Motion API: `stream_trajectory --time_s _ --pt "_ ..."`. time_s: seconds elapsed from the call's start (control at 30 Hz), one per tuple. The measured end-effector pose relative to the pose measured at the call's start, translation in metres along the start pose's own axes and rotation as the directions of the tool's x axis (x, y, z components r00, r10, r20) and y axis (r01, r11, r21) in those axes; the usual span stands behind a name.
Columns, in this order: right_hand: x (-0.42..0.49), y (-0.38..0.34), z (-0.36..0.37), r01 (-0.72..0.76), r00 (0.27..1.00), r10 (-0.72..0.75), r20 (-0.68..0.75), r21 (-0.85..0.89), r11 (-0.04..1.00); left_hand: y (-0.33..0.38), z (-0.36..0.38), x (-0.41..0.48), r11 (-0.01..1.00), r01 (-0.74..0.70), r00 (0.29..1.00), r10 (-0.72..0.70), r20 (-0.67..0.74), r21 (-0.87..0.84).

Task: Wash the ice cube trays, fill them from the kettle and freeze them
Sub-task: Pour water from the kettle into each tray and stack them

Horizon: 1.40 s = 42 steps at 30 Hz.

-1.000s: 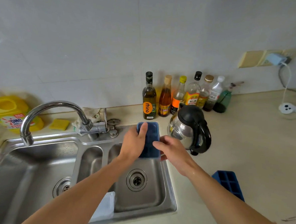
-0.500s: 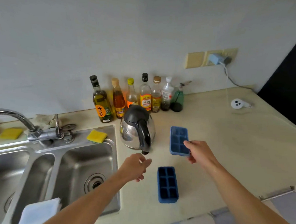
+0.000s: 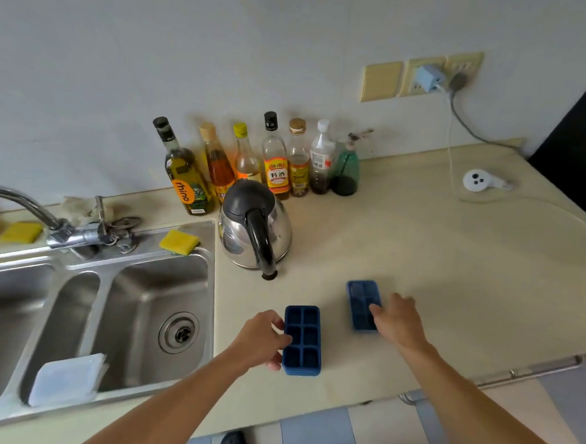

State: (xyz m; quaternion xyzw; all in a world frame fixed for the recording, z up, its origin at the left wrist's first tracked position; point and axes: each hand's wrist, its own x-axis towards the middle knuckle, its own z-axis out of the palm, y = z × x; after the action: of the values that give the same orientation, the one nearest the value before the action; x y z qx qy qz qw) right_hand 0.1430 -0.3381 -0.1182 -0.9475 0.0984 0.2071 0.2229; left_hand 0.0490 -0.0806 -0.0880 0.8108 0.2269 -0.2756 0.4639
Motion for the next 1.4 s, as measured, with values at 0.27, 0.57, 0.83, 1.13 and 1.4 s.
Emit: stream_trajectory --time_s 0.27,0.57,0.83,1.13,1.4 --pt "-0.046 -0.052 0.004 0.297 0.936 -0.32 0.15 0.155 0.942 0.0 0.017 0.0 0.972 0.072 0.996 -0.058 0.07 -0.223" --pt "-0.072 -0.047 0.022 0.316 0.907 -0.319 0.276 0.056 0.947 0.007 -0.003 0.003 0.966 -0.028 0.999 0.016 -0.05 -0.255" --pt "-0.075 -0.048 0.023 0.28 0.931 -0.291 0.221 0.078 0.957 0.008 -0.001 0.004 0.964 -0.09 0.995 0.079 -0.055 -0.249" --pt "-0.078 -0.049 0.016 0.251 0.945 -0.262 0.195 0.077 0.965 0.012 0.001 0.006 0.952 -0.075 0.997 0.07 -0.029 -0.298" --pt "-0.086 -0.056 0.01 0.281 0.95 -0.293 0.111 0.116 0.953 0.023 -0.006 0.004 0.946 -0.132 0.99 0.11 -0.088 -0.296"
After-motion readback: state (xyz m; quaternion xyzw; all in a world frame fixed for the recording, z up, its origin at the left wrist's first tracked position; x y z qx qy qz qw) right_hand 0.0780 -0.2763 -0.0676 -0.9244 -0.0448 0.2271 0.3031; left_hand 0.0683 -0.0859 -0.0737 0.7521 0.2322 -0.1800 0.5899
